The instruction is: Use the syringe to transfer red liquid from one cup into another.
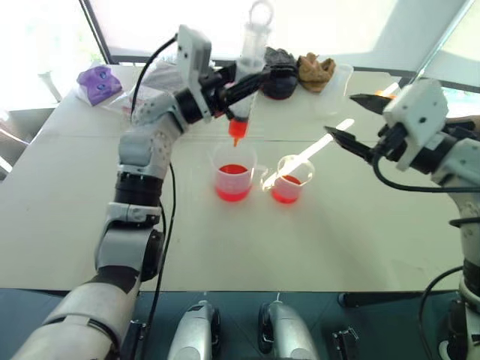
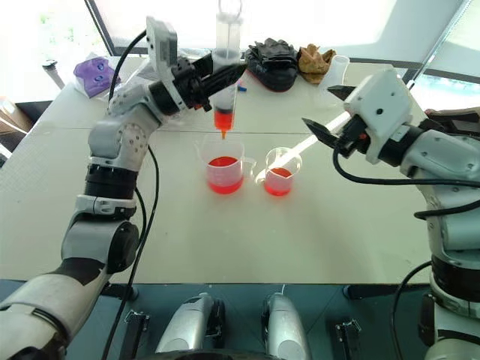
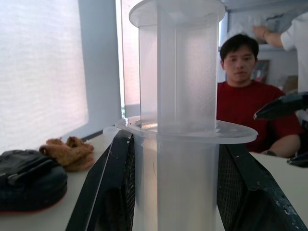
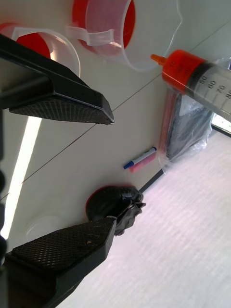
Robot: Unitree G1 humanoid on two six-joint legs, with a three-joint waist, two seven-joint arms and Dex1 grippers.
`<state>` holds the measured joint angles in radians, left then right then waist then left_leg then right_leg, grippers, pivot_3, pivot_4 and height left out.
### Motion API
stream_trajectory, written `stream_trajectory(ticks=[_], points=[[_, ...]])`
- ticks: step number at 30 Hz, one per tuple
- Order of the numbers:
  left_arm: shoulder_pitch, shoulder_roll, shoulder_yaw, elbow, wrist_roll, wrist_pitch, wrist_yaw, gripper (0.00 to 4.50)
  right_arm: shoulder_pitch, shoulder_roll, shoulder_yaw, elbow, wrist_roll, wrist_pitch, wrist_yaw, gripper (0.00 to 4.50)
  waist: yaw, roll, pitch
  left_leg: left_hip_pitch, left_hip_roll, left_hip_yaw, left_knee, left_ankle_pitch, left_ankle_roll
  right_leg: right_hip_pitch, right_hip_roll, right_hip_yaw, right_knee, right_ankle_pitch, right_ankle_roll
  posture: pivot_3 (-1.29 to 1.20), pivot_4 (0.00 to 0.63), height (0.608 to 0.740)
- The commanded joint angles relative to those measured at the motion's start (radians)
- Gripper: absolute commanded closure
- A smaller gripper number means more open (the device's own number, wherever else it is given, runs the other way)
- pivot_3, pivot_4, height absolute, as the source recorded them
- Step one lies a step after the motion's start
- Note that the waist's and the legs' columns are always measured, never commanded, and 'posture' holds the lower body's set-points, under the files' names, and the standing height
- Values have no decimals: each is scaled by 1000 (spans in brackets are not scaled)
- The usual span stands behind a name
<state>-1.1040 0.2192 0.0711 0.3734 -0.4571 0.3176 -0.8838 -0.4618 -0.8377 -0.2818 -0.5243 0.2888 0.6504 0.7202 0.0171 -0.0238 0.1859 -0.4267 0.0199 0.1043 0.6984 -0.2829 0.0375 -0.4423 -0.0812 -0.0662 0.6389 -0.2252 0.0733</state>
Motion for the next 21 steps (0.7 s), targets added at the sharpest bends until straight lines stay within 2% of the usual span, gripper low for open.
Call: stream_trajectory(ticks=[1,7,10,15,21], points=[[-74,-63,-12,21,-19,-37,-17,2901,27,-23,-65,-20,-1,-12,-26,1346,-1,0,0,0,0,0,0,0,0,1,0,0,-2,0,1,0,150,740],[-130,-180,-20,188,8,-148,-32,2901,72,-44,-99,-20,-28,-38,-61,1346,-7,0,0,0,-1,2,0,-2,4,3,0,1,-8,2,4,0,150,740],[-112,-234,-39,241,29,-185,-41,2901,74,-55,-114,-18,-69,-77,-102,1346,-4,0,0,0,-1,1,0,-2,4,2,1,1,-8,2,4,0,150,740],[-58,-277,-65,256,58,-217,-46,2901,13,-59,-120,-18,-82,-102,-153,1346,-6,0,0,-1,-1,2,0,-2,4,2,0,1,-8,2,4,0,150,740],[-36,-304,-94,300,116,-297,-41,2901,-146,-44,0,8,-98,-127,-190,1346,-5,0,0,-1,-1,1,0,-2,4,2,0,1,-8,2,4,0,150,740]])
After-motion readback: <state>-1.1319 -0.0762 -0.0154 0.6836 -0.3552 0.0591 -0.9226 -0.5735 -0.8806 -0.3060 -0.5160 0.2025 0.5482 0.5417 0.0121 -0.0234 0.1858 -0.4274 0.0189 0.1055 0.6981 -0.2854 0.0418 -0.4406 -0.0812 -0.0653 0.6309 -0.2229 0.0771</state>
